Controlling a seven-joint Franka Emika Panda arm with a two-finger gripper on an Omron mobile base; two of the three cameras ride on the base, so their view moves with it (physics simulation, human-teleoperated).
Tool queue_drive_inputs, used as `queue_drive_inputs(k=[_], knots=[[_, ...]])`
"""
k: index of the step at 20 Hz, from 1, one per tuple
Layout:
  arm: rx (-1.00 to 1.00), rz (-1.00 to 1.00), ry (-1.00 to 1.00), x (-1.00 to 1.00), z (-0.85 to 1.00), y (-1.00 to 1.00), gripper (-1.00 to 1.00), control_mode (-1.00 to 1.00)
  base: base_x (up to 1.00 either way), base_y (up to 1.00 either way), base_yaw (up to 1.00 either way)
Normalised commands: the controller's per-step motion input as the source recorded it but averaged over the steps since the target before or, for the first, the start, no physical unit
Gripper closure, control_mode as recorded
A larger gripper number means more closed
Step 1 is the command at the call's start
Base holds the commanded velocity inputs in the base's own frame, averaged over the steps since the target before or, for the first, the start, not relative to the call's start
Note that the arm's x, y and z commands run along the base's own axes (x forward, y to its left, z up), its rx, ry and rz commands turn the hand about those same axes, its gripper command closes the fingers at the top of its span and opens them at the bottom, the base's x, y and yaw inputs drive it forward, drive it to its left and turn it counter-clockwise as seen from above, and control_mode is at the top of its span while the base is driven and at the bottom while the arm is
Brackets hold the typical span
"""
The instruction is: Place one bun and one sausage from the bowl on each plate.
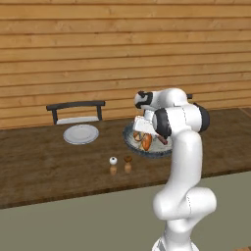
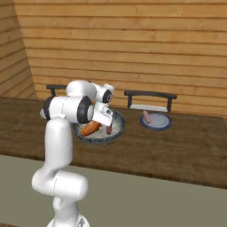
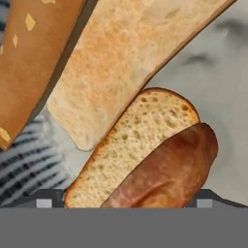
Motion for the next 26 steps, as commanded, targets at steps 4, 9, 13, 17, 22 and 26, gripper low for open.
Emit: queue_drive_inputs(k=[4,9,13,17,22,26], knots=[[0.0,0.0,0.0,0.0,-0.04,0.0,1.0,-1.0,0.0,0.0,0.0],[0.0,0.0,-0.01,-0.1,0.0,0.0,1.0,-1.0,0.0,0.0,0.0],[0.0,0.03,-0.25,-0.74,0.3,0.0,1.0,-1.0,0.0,0.0,0.0],[0.04,0.0,-0.18,-0.41,0.87,-0.21,1.0,-1.0,0.0,0.0,0.0],[0.05,0.02,-0.18,-0.52,0.94,-0.55,1.0,-1.0,0.0,0.0,0.0],[0.02,-0.03,-0.12,-0.39,0.88,-0.7,1.0,-1.0,0.0,0.0,0.0]])
